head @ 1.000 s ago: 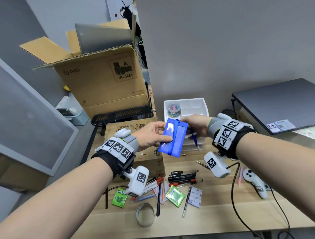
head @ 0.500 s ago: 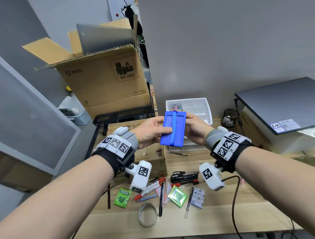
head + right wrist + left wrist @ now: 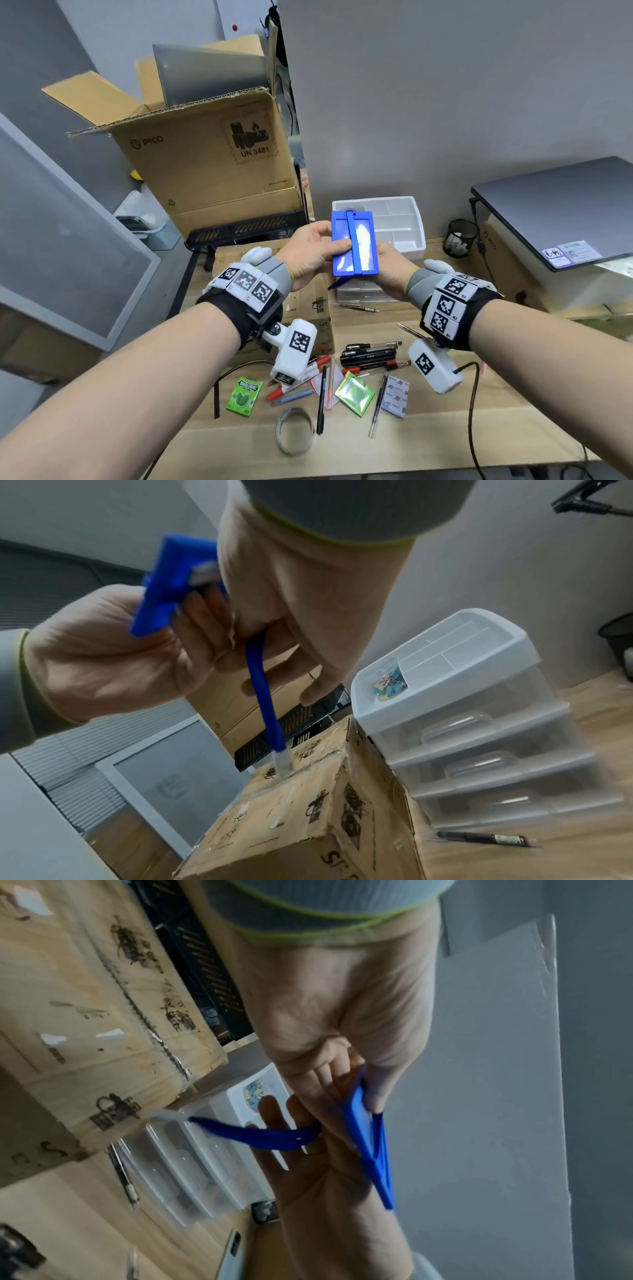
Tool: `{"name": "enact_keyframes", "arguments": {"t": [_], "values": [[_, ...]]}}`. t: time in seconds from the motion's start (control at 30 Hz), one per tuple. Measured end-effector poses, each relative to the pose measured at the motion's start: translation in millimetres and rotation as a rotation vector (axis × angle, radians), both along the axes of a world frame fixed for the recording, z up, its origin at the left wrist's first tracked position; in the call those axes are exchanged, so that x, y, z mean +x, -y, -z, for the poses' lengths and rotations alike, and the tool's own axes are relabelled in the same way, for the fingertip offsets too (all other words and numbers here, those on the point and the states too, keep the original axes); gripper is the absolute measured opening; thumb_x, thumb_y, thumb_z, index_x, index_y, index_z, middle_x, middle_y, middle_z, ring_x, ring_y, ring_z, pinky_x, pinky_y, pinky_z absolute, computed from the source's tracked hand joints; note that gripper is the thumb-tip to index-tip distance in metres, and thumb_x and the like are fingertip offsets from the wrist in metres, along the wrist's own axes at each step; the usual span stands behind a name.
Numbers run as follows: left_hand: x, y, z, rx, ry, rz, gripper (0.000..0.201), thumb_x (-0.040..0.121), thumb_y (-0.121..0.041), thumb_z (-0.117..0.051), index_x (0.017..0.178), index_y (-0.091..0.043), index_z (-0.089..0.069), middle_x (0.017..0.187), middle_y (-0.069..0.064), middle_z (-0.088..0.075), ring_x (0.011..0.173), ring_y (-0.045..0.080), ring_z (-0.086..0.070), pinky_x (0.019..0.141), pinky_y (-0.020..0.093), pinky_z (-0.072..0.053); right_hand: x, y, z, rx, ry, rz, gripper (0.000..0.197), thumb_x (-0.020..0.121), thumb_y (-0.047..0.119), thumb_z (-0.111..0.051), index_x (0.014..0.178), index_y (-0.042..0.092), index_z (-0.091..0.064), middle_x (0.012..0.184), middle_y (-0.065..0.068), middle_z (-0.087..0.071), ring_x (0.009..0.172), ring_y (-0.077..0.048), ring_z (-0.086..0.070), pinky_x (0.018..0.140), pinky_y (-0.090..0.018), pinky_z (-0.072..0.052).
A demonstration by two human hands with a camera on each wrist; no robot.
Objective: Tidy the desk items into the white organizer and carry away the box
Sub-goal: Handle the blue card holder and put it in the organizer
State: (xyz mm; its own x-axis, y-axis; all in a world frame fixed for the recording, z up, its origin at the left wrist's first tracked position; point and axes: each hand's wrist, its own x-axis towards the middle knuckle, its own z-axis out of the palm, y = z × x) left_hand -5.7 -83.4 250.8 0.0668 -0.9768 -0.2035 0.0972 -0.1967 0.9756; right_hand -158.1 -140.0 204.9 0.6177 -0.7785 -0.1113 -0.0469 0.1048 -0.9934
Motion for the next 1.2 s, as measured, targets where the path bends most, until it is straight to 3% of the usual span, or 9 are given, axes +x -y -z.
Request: {"name": "enact_keyframes", "arguments": {"t": [0.13, 0.27, 0.4, 0.6, 0.73, 0.83, 0.93, 1.03, 1.2], "values": [[-0.1, 6.1, 3.6, 0.019, 0.064, -0.144, 0.01, 0.091, -0.004, -0.065, 0.1, -0.009, -0.062, 0.095, 0.011, -0.071, 0.076, 0.021, -0.07, 0.058, 0.028, -0.055, 0.7, -10.5, 4.4, 0.067, 0.007, -0.047, 0.021, 0.099, 0.012, -0.054, 0.106, -0.003, -0.068, 0.084, -0.021, -0.07, 0.075, -0.026, -0.069, 0.073, -0.036, -0.059], [-0.9, 11.1, 9.0, 0.019, 0.12, -0.269, 0.019, 0.088, -0.004, -0.067, 0.104, 0.005, -0.062, 0.105, 0.026, -0.069, 0.084, 0.03, -0.069, 0.077, 0.046, -0.059, -0.1, -18.2, 7.3, 0.11, 0.008, -0.072, 0.016, 0.1, 0.016, -0.052, 0.099, 0.007, -0.065, 0.072, -0.008, -0.072, 0.071, -0.02, -0.069, 0.073, -0.028, -0.055], [4.1, 14.8, 9.2, -0.035, 0.233, -0.38, 0.009, 0.085, -0.004, -0.07, 0.09, 0.001, -0.066, 0.086, 0.016, -0.069, 0.075, 0.023, -0.067, 0.067, 0.037, -0.061, -0.1, -21.9, 9.2, 0.134, 0.014, -0.117, 0.026, 0.103, 0.018, -0.047, 0.092, 0.004, -0.065, 0.064, -0.009, -0.065, 0.066, -0.021, -0.064, 0.079, -0.035, -0.051], [20.6, 17.6, 13.5, -0.129, 0.467, -0.514, 0.012, 0.08, -0.01, -0.071, 0.074, -0.013, -0.061, 0.071, 0.007, -0.063, 0.065, 0.019, -0.056, 0.062, 0.037, -0.052, 4.9, -31.9, 1.9, 0.07, -0.078, -0.152, 0.033, 0.105, 0.018, -0.042, 0.08, 0.006, -0.06, 0.052, -0.002, -0.045, 0.049, -0.016, -0.043, 0.057, -0.026, -0.045], [22.7, 8.1, 10.8, -0.334, 0.832, -0.314, 0.012, 0.081, -0.013, -0.065, 0.077, -0.018, -0.056, 0.067, -0.001, -0.058, 0.059, 0.01, -0.045, 0.061, 0.026, -0.042, 7.3, -22.0, -17.2, -0.105, -0.211, -0.104, 0.035, 0.104, 0.02, -0.043, 0.072, 0.013, -0.057, 0.054, 0.003, -0.04, 0.049, -0.014, -0.037, 0.053, -0.028, -0.036], [19.5, 5.2, 8.3, -0.367, 0.927, -0.144, 0.012, 0.082, -0.012, -0.064, 0.08, -0.021, -0.055, 0.068, -0.009, -0.056, 0.06, 0.006, -0.044, 0.059, 0.023, -0.037, 4.5, -8.6, -29.0, -0.272, -0.324, -0.063, 0.033, 0.099, 0.023, -0.049, 0.069, 0.011, -0.055, 0.062, -0.006, -0.045, 0.056, -0.018, -0.038, 0.056, -0.03, -0.035], [19.1, 3.5, 10.7, -0.318, 0.88, -0.055, 0.008, 0.082, -0.015, -0.065, 0.089, -0.019, -0.063, 0.078, -0.008, -0.065, 0.068, 0.012, -0.056, 0.066, 0.028, -0.045, -0.2, 1.4, -32.8, -0.395, -0.378, -0.019, 0.026, 0.092, 0.021, -0.06, 0.068, 0.013, -0.055, 0.064, 0.0, -0.054, 0.055, -0.013, -0.047, 0.056, -0.029, -0.041], [18.3, -0.3, 12.5, -0.245, 0.812, 0.013, 0.021, 0.081, -0.018, -0.065, 0.101, -0.018, -0.068, 0.091, -0.002, -0.072, 0.084, 0.018, -0.067, 0.078, 0.036, -0.054, -1.8, 3.3, -33.4, -0.469, -0.375, 0.002, 0.014, 0.088, 0.017, -0.065, 0.074, 0.016, -0.063, 0.078, 0.001, -0.067, 0.071, -0.011, -0.061, 0.074, -0.028, -0.051], [21.5, -2.4, 10.1, -0.157, 0.764, 0.07, 0.028, 0.086, -0.009, -0.061, 0.111, -0.017, -0.069, 0.09, 0.003, -0.076, 0.079, 0.014, -0.069, 0.083, 0.039, -0.055, 2.2, -1.1, -31.5, -0.354, -0.387, -0.098, 0.008, 0.094, 0.009, -0.055, 0.101, 0.011, -0.052, 0.081, -0.001, -0.062, 0.069, -0.013, -0.056, 0.064, -0.026, -0.048]]}}
